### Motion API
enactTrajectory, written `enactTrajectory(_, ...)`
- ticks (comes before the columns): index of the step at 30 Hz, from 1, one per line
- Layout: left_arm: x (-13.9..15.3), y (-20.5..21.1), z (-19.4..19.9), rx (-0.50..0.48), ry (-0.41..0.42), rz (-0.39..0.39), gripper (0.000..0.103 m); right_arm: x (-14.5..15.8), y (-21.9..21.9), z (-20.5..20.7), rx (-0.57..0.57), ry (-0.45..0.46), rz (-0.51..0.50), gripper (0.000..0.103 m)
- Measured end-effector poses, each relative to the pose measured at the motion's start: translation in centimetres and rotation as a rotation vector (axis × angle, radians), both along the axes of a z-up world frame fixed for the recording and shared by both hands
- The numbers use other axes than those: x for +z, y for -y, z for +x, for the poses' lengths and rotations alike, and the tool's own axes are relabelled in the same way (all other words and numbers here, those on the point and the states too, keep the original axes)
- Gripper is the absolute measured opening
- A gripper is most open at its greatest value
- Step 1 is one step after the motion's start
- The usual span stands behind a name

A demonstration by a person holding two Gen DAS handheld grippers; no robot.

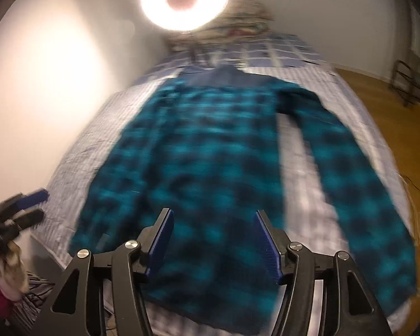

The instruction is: Fold large clothes

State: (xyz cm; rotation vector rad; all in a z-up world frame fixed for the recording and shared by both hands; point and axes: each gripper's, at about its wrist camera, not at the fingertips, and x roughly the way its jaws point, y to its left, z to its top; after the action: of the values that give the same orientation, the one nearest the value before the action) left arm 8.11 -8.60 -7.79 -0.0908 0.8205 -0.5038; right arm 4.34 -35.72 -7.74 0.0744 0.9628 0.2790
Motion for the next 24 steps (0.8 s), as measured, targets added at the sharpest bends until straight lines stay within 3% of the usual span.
enactTrajectory(12, -3.0, 4.4, 1.8, -0.062, -0.071, 0.057, 0.057, -1.4, 18.0, -2.6, -0.318, 0.007, 0.044, 0.063)
enactTrajectory(24, -3.9, 7.5, 2.4, -0.111, -0.095, 0.049, 0.057, -4.6, 28.3, -3.8, -0.524, -0.056, 0.104, 0.063)
